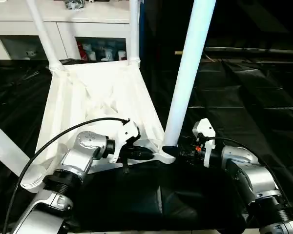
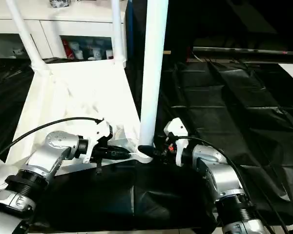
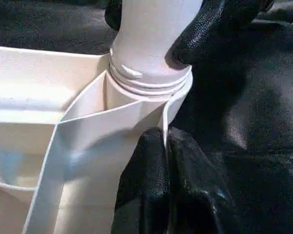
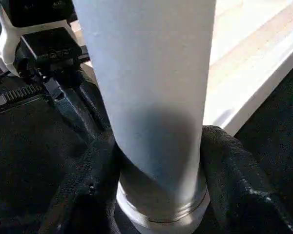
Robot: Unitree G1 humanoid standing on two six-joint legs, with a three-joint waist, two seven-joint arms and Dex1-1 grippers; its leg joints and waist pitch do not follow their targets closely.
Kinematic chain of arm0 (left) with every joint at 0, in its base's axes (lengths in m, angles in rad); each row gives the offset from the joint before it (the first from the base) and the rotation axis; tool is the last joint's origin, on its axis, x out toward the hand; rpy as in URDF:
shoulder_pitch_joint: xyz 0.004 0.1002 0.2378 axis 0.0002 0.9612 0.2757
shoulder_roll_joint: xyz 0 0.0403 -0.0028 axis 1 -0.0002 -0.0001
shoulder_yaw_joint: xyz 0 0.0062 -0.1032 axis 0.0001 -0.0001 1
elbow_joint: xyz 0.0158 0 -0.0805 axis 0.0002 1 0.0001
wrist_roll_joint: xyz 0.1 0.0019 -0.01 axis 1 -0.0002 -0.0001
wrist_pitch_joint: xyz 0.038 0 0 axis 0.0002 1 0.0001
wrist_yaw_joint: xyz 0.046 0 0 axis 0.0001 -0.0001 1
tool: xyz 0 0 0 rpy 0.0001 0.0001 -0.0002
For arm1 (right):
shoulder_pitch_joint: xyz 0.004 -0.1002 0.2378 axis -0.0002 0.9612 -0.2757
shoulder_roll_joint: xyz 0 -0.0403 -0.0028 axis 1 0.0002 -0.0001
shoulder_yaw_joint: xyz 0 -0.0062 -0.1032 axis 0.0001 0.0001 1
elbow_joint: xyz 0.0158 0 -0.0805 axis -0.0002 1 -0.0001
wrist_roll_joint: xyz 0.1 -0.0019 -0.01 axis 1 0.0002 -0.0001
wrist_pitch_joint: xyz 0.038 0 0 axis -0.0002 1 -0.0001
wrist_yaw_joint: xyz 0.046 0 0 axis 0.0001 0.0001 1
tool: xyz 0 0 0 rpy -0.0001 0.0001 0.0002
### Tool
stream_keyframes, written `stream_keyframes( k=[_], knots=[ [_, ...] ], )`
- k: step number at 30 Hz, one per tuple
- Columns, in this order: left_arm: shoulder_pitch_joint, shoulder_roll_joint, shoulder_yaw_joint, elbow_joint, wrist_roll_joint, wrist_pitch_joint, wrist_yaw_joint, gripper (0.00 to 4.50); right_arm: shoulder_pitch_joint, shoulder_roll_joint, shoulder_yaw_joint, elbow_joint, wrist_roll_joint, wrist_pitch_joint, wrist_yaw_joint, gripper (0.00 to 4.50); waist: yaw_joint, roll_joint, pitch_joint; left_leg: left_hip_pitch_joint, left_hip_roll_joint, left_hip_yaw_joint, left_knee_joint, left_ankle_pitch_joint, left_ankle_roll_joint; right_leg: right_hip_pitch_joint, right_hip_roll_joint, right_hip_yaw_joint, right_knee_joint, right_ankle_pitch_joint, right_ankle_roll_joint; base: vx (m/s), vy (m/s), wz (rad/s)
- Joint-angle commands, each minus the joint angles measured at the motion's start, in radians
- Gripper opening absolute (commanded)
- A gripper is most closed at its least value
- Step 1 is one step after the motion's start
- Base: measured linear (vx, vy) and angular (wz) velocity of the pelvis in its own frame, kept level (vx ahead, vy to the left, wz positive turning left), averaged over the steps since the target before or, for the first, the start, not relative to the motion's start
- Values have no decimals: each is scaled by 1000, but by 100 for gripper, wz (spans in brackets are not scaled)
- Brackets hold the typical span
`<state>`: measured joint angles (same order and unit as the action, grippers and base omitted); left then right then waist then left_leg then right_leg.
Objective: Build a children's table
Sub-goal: Rotate leg to tighten
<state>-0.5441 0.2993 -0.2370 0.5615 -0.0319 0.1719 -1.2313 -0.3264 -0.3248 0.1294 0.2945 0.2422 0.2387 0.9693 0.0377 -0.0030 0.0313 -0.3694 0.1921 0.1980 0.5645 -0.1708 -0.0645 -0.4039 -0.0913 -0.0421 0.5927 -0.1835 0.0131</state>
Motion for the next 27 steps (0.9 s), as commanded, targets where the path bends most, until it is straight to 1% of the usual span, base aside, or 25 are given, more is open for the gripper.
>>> stream_keyframes(
  k=[1, 2, 3, 4, 5, 6, 8, 9, 10, 11, 12, 13, 14, 15, 16, 17, 18, 19, 20, 21, 23, 24, 25, 27],
  knots=[
    [5, -39, -7, 33, 4, -10, 67, 0, 3, 49, -23, 57, -18, -26, -114, 212, 3, -11, -47, 7, 35, -13, -58, -239, 59, 41, -44, 32, -72, -224, -222, 0, 0, 0],
    [3, -43, -6, 39, 7, -13, 78, 0, 4, 55, -26, 63, -22, -30, -129, 211, 1, -10, -45, 6, 35, -13, -60, -247, 55, 39, -44, 32, -74, -235, -220, 0, 0, 0],
    [-18, -75, 1, 84, 32, -30, 165, 0, 9, 99, -49, 105, -49, -37, -249, 210, -1, -13, -43, 7, 32, -13, -61, -272, 40, 38, -44, 31, -80, -285, -205, 0, 0, 0],
    [-24, -83, 2, 95, 37, -34, 184, 0, 10, 110, -54, 112, -53, -34, -276, 208, -3, -13, -42, 10, 31, -16, -63, -291, 26, 37, -45, 30, -85, -339, -188, 0, 0, 0],
    [-28, -89, 4, 102, 40, -36, 198, 0, 12, 117, -58, 117, -56, -31, -295, 208, -5, -14, -42, 8, 29, -16, -64, -300, 22, 37, -44, 30, -86, -362, -178, 0, 0, 0],
    [-41, -109, 6, 122, 46, -32, 236, 0, 18, 143, -67, 122, -60, -28, -344, 208, -6, -13, -42, 10, 30, -18, -65, -308, 15, 36, -45, 31, -89, -387, -163, 0, 0, 0],
    [-49, -122, 8, 134, 50, -29, 261, 0, 22, 161, -73, 124, -63, -28, -376, 207, -7, -13, -41, 12, 30, -18, -66, -328, 16, 31, -44, 32, -94, -412, -152, 0, 0, 0],
    [-64, -146, 10, 151, 55, -26, 298, 0, 27, 190, -78, 129, -74, -34, -436, 207, -7, -10, -41, 14, 30, -19, -67, -340, 12, 28, -43, 32, -98, -427, -143, 0, 0, 0],
    [-78, -176, 9, 168, 62, -23, 342, 0, 28, 229, -92, 133, -79, -29, -506, 207, -6, -10, -41, 16, 31, -19, -66, -343, 8, 27, -43, 32, -97, -426, -142, 0, 0, 0],
    [-90, -203, 9, 179, 67, -17, 380, 0, 25, 263, -106, 141, -85, -26, -576, 207, -7, -10, -41, 15, 30, -21, -69, -353, 3, 27, -43, 31, -98, -436, -138, 0, 0, 0],
    [-90, -203, 9, 179, 67, -17, 380, 0, 25, 263, -106, 141, -85, -26, -576, 207, -8, -10, -41, 15, 30, -22, -70, -356, -1, 27, -43, 31, -99, -437, -134, 0, 0, 0],
    [-90, -203, 9, 179, 67, -17, 380, 0, 25, 263, -106, 141, -85, -26, -576, 207, -7, -11, -42, 14, 30, -23, -70, -357, 1, 28, -43, 31, -99, -435, -132, 0, 0, 0],
    [-105, -233, 9, 198, 78, -16, 435, 0, 15, 303, -125, 155, -84, -31, -646, 207, -6, -5, -41, 14, 31, -23, -71, -363, 6, 27, -43, 31, -100, -428, -133, 0, 0, 0],
    [-111, -245, 7, 208, 82, -18, 452, 0, 8, 319, -134, 162, -83, -35, -674, 207, -11, -6, -40, 15, 29, -20, -70, -377, 4, 21, -41, 33, -103, -427, -133, 0, 0, 0],
    [-111, -245, 7, 208, 82, -18, 452, 0, 8, 319, -134, 162, -83, -35, -674, 207, -10, -6, -41, 17, 28, -23, -71, -382, 1, 22, -42, 31, -103, -438, -131, 0, 0, 0],
    [-120, -267, 2, 224, 91, -26, 481, 0, -11, 337, -127, 177, -101, -68, -700, 207, -9, -6, -43, 14, 28, -24, -72, -376, 2, 28, -43, 30, -102, -438, -126, 0, 0, 0],
    [-121, -273, 0, 228, 93, -31, 484, 0, -18, 342, -123, 182, -108, -81, -706, 207, -9, -5, -43, 14, 29, -23, -72, -376, 1, 25, -43, 31, -102, -431, -127, 0, 0, 0],
    [-122, -277, -5, 231, 97, -38, 483, 0, -24, 348, -126, 181, -103, -91, -703, 207, -10, -6, -43, 13, 28, -23, -72, -375, 0, 26, -41, 31, -102, -419, -127, 0, 0, 0],
    [-122, -277, -5, 231, 97, -38, 483, 0, -24, 348, -126, 181, -103, -91, -703, 207, -8, -7, -44, 12, 29, -23, -72, -367, 7, 28, -43, 31, -101, -401, -131, 0, 0, 0],
    [-124, -280, -6, 237, 99, -44, 484, 0, -26, 354, -130, 178, -102, -94, -703, 207, -8, -5, -45, 10, 30, -22, -72, -355, 12, 31, -42, 32, -99, -370, -137, 0, 0, 0],
    [-124, -280, -6, 237, 99, -44, 484, 0, -26, 354, -130, 178, -102, -94, -703, 207, -7, -5, -46, 10, 30, -21, -72, -345, 17, 32, -41, 32, -95, -335, -148, 0, 0, 0],
    [-120, -273, -9, 233, 98, -51, 466, 0, -25, 347, -129, 170, -97, -98, -681, 207, -8, -8, -45, 9, 30, -20, -72, -343, 20, 33, -41, 31, -95, -329, -151, 0, 0, 0],
    [-111, -250, -10, 224, 95, -61, 435, 0, -23, 320, -132, 144, -73, -104, -616, 276, -7, -9, -46, 9, 29, -19, -71, -338, 24, 34, -42, 32, -94, -325, -154, 0, 0, 0],
    [-105, -220, -7, 221, 91, -70, 399, 0, -22, 267, -117, 108, -47, -99, -497, 281, -3, -9, -46, 8, 31, -19, -68, -328, 46, 39, -43, 31, -93, -310, -160, 0, 0, 0]
  ],
)
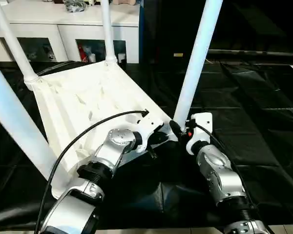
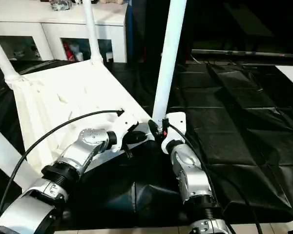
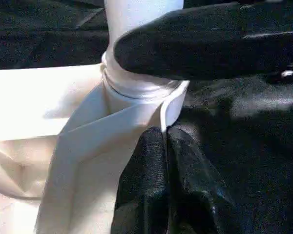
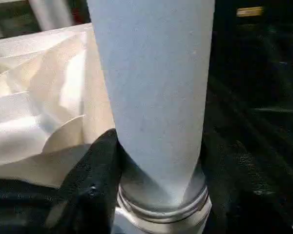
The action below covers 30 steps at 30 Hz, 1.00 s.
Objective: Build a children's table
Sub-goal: Rotate leg to tighten
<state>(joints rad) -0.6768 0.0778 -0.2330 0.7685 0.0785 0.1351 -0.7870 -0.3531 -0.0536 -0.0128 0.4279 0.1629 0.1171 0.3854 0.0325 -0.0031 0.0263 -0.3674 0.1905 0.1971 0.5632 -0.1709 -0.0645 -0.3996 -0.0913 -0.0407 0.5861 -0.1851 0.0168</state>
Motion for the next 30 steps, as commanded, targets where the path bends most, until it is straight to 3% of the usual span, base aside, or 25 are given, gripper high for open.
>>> stream_keyframes(
  k=[1, 4, 6, 8, 10, 11, 13, 15, 16, 20, 25, 29, 30],
  knots=[
    [28, 1, -11, 14, -19, -34, -45, 0, 5, -4, 25, -26, 32, 23, 87, 295, 3, -9, -41, 4, 32, -17, -66, -321, 50, 35, -43, 30, -86, -299, -166, 0, 0, 0],
    [29, 20, -11, 15, -23, -39, -72, 0, 8, -53, 47, -57, 49, 50, 182, 322, 6, -10, -42, 4, 32, -15, -64, -286, 59, 37, -44, 29, -83, -275, -179, 0, 0, 0],
    [34, 46, -10, 5, -30, -41, -114, 0, 25, -135, 83, -113, 65, 96, 309, 328, 9, -10, -41, 2, 32, -15, -63, -268, 65, 43, -44, 28, -82, -275, -180, 0, 0, 0],
    [42, 82, -12, -8, -42, -51, -183, 0, 50, -233, 120, -166, 77, 135, 441, 362, 14, -8, -40, 4, 34, -14, -61, -259, 76, 43, -42, 29, -81, -261, -182, 0, 0, 0],
    [42, 82, -12, -9, -42, -51, -185, 0, 50, -234, 121, -166, 77, 135, 442, 370, 14, -9, -43, 3, 35, -13, -59, -257, 81, 41, -45, 29, -79, -254, -191, 0, 0, 0],
    [46, 95, -12, -18, -49, -54, -213, 0, 57, -258, 127, -178, 81, 140, 476, 382, 13, -12, -43, -3, 33, -16, -60, -244, 76, 47, -45, 26, -77, -252, -191, 0, 0, 0],
    [57, 119, -13, -42, -65, -52, -268, 0, 66, -297, 131, -193, 87, 142, 530, 404, 12, -10, -43, 2, 35, -15, -60, -254, 74, 41, -44, 26, -79, -266, -195, 0, 0, 0],
    [91, 177, -22, -116, -106, -19, -401, 0, 60, -334, 128, -210, 99, 149, 591, 425, 11, -10, -43, 3, 37, -15, -60, -256, 76, 42, -45, 27, -75, -259, -204, 0, 0, 0],
    [95, 184, -23, -124, -110, -14, -415, 0, 58, -337, 127, -212, 101, 151, 596, 425, 10, -9, -44, -1, 37, -17, -61, -239, 79, 45, -45, 27, -70, -237, -213, 0, 0, 0],
    [113, 204, -29, -157, -125, 6, -460, 0, 47, -346, 149, -216, 91, 151, 601, 446, 11, -4, -44, 9, 40, -11, -58, -233, 76, 37, -42, 28, -66, -183, -246, 0, 0, 0],
    [132, 217, -36, -188, -132, 20, -480, 0, 30, -330, 165, -200, 76, 139, 605, 446, 14, -13, -46, 6, 41, -11, -55, -212, 79, 42, -46, 28, -57, -149, -253, 0, 0, 0],
    [145, 220, -36, -216, -137, 40, -486, 0, 21, -322, 171, -192, 79, 137, 618, 446, 15, -11, -45, 8, 40, -9, -54, -198, 81, 42, -45, 29, -58, -145, -251, 0, 0, 0],
    [145, 220, -36, -217, -137, 41, -488, 0, 19, -320, 172, -189, 81, 136, 617, 446, 15, -17, -46, 7, 39, -8, -52, -183, 86, 43, -43, 29, -55, -119, -255, 0, 0, 0]
  ],
)
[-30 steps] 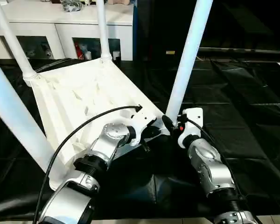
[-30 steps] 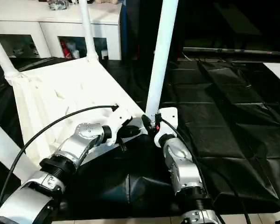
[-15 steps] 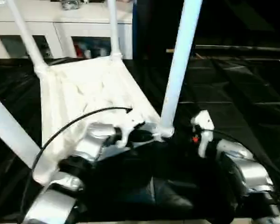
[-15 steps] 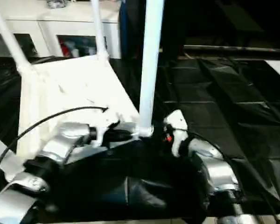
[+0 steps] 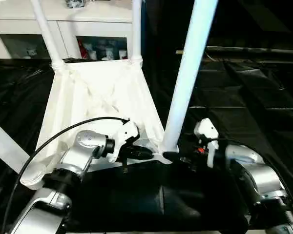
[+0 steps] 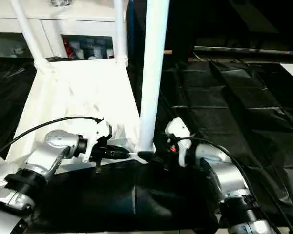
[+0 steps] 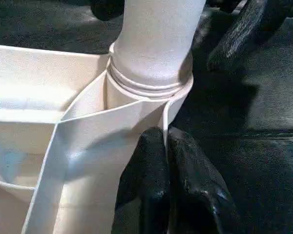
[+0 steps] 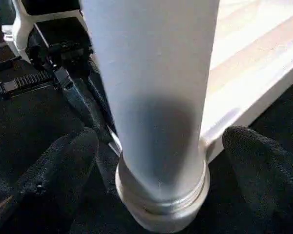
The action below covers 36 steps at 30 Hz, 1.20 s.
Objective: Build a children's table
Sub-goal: Rotate leg to tighten
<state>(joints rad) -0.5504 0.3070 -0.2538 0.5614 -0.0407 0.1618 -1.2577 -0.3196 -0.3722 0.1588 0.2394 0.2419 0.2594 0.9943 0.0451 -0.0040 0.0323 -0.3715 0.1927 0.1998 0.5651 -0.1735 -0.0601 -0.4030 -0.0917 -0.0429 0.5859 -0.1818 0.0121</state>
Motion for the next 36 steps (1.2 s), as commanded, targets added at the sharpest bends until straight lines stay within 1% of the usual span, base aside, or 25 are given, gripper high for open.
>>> stream_keyframes(
  k=[1, 3, 5, 7, 10, 11, 12, 14, 15, 19, 20, 21, 23, 24, 26, 27, 28, 29, 30, 31, 32, 33, 34, 35, 36],
  knots=[
    [19, -8, -15, -10, -18, 15, -17, 0, -18, 3, 1, 3, 6, -9, 9, 430, 4, -13, -53, 11, 36, -11, -53, -174, 85, 46, -44, 31, -53, -114, -253, 0, 0, 0],
    [19, -7, -15, -11, -18, 16, -17, 0, -20, 7, 2, 7, 8, -11, 10, 412, 5, -13, -53, 12, 36, -11, -53, -174, 86, 47, -44, 31, -53, -116, -255, 0, 0, 0],
    [22, -3, -18, -14, -19, 17, -14, 0, -24, 11, 3, 13, 10, -14, 11, 406, 5, -13, -53, 12, 36, -11, -53, -173, 86, 47, -44, 31, -53, -117, -254, 0, 0, 0],
    [25, 0, -18, -21, -19, 22, -11, 0, -25, 16, 3, 18, 10, -14, 14, 376, 6, -15, -52, 11, 36, -11, -53, -176, 84, 48, -44, 31, -53, -126, -251, 0, 0, 0],
    [28, 1, -17, -24, -18, 25, -11, 0, -25, 18, 3, 21, 9, -15, 13, 357, 7, -14, -53, 12, 36, -11, -52, -168, 83, 48, -44, 31, -51, -116, -252, 0, 0, 0],
    [29, 2, -16, -26, -18, 27, -12, 0, -24, 19, 3, 23, 7, -17, 12, 335, 7, -13, -53, 13, 36, -11, -52, -166, 83, 48, -44, 31, -51, -111, -254, 0, 0, 0],
    [30, 3, -16, -28, -18, 30, -14, 0, -24, 21, 3, 27, 3, -18, 7, 330, 7, -12, -54, 13, 36, -11, -50, -160, 85, 48, -43, 31, -49, -98, -257, 0, 0, 0],
    [30, 3, -16, -28, -18, 30, -13, 0, -24, 23, 2, 34, -2, -21, -1, 315, 7, -12, -55, 13, 36, -11, -50, -155, 87, 49, -43, 31, -48, -88, -261, 0, 0, 0],
    [30, 2, -17, -28, -18, 30, -13, 0, -24, 25, 2, 40, -7, -22, -9, 315, 7, -12, -55, 13, 35, -11, -49, -153, 87, 49, -43, 31, -48, -83, -263, 0, 0, 0],
    [32, 0, -19, -29, -18, 32, -8, 0, -20, 34, 2, 51, -19, -25, -32, 270, 7, -13, -54, 12, 34, -11, -49, -158, 84, 50, -43, 31, -48, -94, -261, 0, 0, 0],
    [32, -1, -19, -28, -18, 32, -5, 0, -18, 40, 2, 59, -27, -30, -47, 270, 7, -13, -54, 11, 34, -11, -49, -164, 82, 49, -43, 31, -49, -104, -258, 0, 0, 0],
    [32, -5, -18, -27, -17, 31, 0, 0, -17, 47, 1, 68, -34, -37, -63, 248, 5, -13, -53, 11, 34, -11, -50, -175, 76, 48, -43, 31, -50, -123, -254, 0, 0, 0],
    [32, -7, -17, -25, -17, 31, 4, 0, -16, 54, -1, 76, -38, -41, -79, 238, 3, -14, -50, 12, 34, -13, -52, -200, 64, 47, -43, 31, -54, -163, -244, 0, 0, 0],
    [30, -13, -16, -21, -15, 30, 12, 0, -13, 66, -7, 85, -42, -43, -105, 238, 0, -11, -49, 12, 34, -14, -53, -217, 54, 46, -43, 32, -56, -187, -238, 0, 0, 0],
    [28, -19, -16, -16, -13, 30, 21, 0, -10, 77, -11, 93, -44, -47, -127, 224, -5, -13, -48, 10, 33, -15, -55, -236, 41, 47, -43, 32, -59, -217, -227, 0, 0, 0],
    [26, -25, -16, -10, -11, 26, 29, 0, -5, 85, -13, 94, -44, -46, -140, 222, -7, -12, -48, 12, 32, -16, -55, -246, 37, 45, -42, 32, -61, -232, -221, 0, 0, 0],
    [25, -27, -16, -8, -10, 24, 32, 0, -4, 88, -14, 95, -43, -45, -144, 220, -10, -13, -48, 11, 32, -16, -56, -248, 37, 46, -42, 33, -61, -235, -218, 0, 0, 0],
    [15, -48, -13, 12, -4, 14, 63, 0, 14, 110, -16, 87, -44, -44, -175, 220, -10, -10, -48, 12, 32, -16, -56, -253, 35, 43, -42, 34, -63, -239, -216, 0, 0, 0],
    [8, -60, -12, 25, 1, 5, 83, 0, 24, 124, -18, 80, -44, -41, -195, 213, -9, -10, -47, 16, 33, -14, -56, -265, 33, 39, -41, 35, -66, -248, -213, 0, 0, 0],
    [1, -72, -10, 39, 7, -2, 107, 0, 33, 136, -20, 74, -45, -38, -213, 213, -10, -11, -47, 16, 33, -15, -57, -271, 30, 40, -41, 34, -67, -256, -212, 0, 0, 0],
    [-8, -85, -8, 55, 14, -8, 132, 0, 40, 151, -22, 74, -52, -43, -241, 213, -10, -11, -47, 14, 32, -17, -58, -269, 26, 43, -41, 33, -67, -260, -208, 0, 0, 0],
    [-31, -118, -7, 98, 37, -23, 209, 0, 50, 190, -33, 83, -71, -46, -330, 210, -9, -10, -46, 18, 32, -15, -58, -282, 24, 37, -41, 34, -71, -272, -204, 0, 0, 0],
    [-40, -129, -7, 112, 45, -26, 239, 0, 52, 204, -38, 87, -77, -46, -362, 210, -10, -11, -45, 17, 31, -15, -57, -286, 22, 37, -40, 35, -72, -282, -199, 0, 0, 0],
    [-55, -153, -6, 138, 59, -32, 296, 0, 55, 234, -50, 97, -88, -44, -433, 209, -11, -8, -44, 16, 29, -18, -60, -296, 9, 35, -41, 34, -74, -315, -186, 0, 0, 0],
    [-72, -183, -6, 164, 70, -31, 352, 0, 57, 272, -69, 105, -88, -31, -503, 209, -13, -12, -45, 18, 28, -18, -61, -308, 0, 33, -41, 33, -78, -346, -174, 0, 0, 0]
  ],
)
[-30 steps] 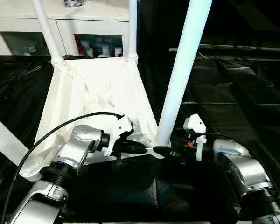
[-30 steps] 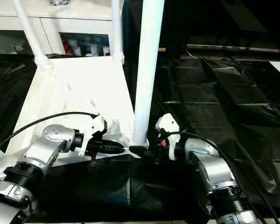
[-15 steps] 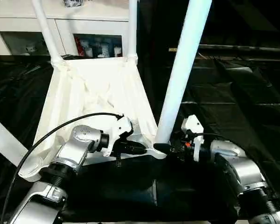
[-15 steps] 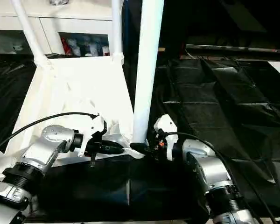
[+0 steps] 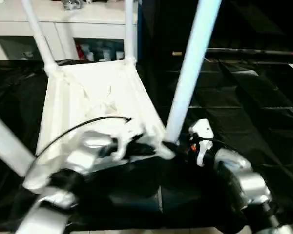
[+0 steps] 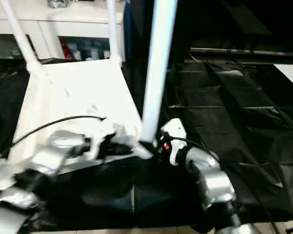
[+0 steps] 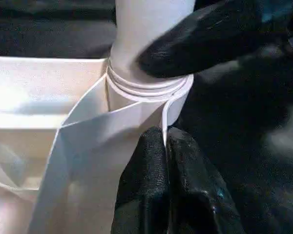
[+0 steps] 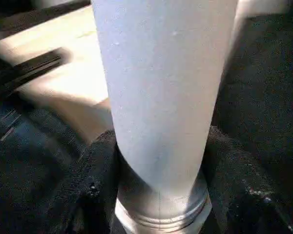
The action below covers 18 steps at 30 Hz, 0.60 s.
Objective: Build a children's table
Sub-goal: Rotate leg to tighten
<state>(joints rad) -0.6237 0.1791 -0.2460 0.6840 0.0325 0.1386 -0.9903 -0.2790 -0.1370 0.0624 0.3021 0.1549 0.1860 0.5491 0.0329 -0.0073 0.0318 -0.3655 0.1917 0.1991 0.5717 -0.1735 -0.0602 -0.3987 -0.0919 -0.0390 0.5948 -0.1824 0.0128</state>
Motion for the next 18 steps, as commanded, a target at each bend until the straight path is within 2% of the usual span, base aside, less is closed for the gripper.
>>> stream_keyframes(
  k=[1, 2, 3, 4, 5, 6, 8, 9, 12, 13, 14, 18],
  knots=[
    [-3, -64, -13, 49, 0, -7, 100, 0, 17, 49, 22, 44, 0, 47, -77, 209, 1, -9, -45, 13, 29, -19, -68, -313, -1, 31, -42, 29, -88, -359, -169, 0, 0, 0],
    [-14, -87, -14, 66, 8, -8, 137, 0, 14, 79, 2, 49, 4, 53, -126, 209, 2, -4, -44, 13, 30, -20, -69, -322, 1, 29, -43, 29, -91, -377, -161, 0, 0, 0],
    [-22, -101, -14, 79, 15, -10, 160, 0, 13, 98, -11, 52, 6, 57, -156, 209, 1, -5, -43, 13, 29, -19, -69, -336, 2, 25, -42, 30, -95, -394, -153, 0, 0, 0],
    [-27, -117, -16, 84, 18, -7, 170, 0, 8, 119, -27, 56, 14, 63, -186, 209, 2, 0, -43, 16, 29, -21, -70, -346, 0, 24, -42, 30, -97, -404, -150, 0, 0, 0],
    [-28, -123, -17, 86, 19, -7, 171, 0, 5, 125, -31, 58, 14, 64, -195, 209, 1, -2, -43, 14, 29, -22, -71, -355, 1, 25, -42, 29, -99, -415, -143, 0, 0, 0],
    [-37, -142, -24, 97, 27, -21, 179, 0, -11, 135, -26, 68, -2, 54, -223, 209, 0, 2, -45, 13, 29, -23, -73, -354, -2, 26, -41, 28, -99, -412, -138, 0, 0, 0],
    [-43, -150, -32, 111, 35, -38, 168, 0, -21, 141, -27, 66, -4, 39, -220, 209, -1, 3, -45, 13, 27, -23, -73, -361, -2, 25, -40, 28, -101, -405, -135, 0, 0, 0],
    [-43, -148, -35, 111, 36, -40, 164, 0, -22, 140, -26, 64, -1, 37, -212, 209, 0, 4, -46, 10, 28, -24, -74, -361, 1, 28, -41, 28, -100, -393, -135, 0, 0, 0],
    [-41, -131, -40, 115, 39, -57, 129, 0, -7, 125, 5, 15, 6, 15, -131, 209, 0, 5, -46, 10, 29, -24, -74, -361, 6, 28, -41, 28, -98, -370, -144, 0, 0, 0],
    [-40, -129, -40, 117, 39, -59, 127, 0, -4, 121, 10, 7, 8, 12, -119, 244, 1, 9, -46, 10, 29, -24, -74, -361, 7, 28, -41, 28, -98, -364, -146, 0, 0, 0],
    [-38, -120, -42, 115, 38, -64, 113, 0, 2, 113, 16, -9, 23, 14, -84, 265, 1, 6, -47, 8, 30, -23, -74, -352, 11, 30, -40, 29, -95, -343, -150, 0, 0, 0],
    [-24, -77, -54, 105, 37, -103, 26, 0, 25, 43, 48, -83, 60, 43, 51, 299, 5, 7, -49, 2, 29, -22, -71, -304, 41, 39, -42, 28, -90, -279, -169, 0, 0, 0]
  ],
)
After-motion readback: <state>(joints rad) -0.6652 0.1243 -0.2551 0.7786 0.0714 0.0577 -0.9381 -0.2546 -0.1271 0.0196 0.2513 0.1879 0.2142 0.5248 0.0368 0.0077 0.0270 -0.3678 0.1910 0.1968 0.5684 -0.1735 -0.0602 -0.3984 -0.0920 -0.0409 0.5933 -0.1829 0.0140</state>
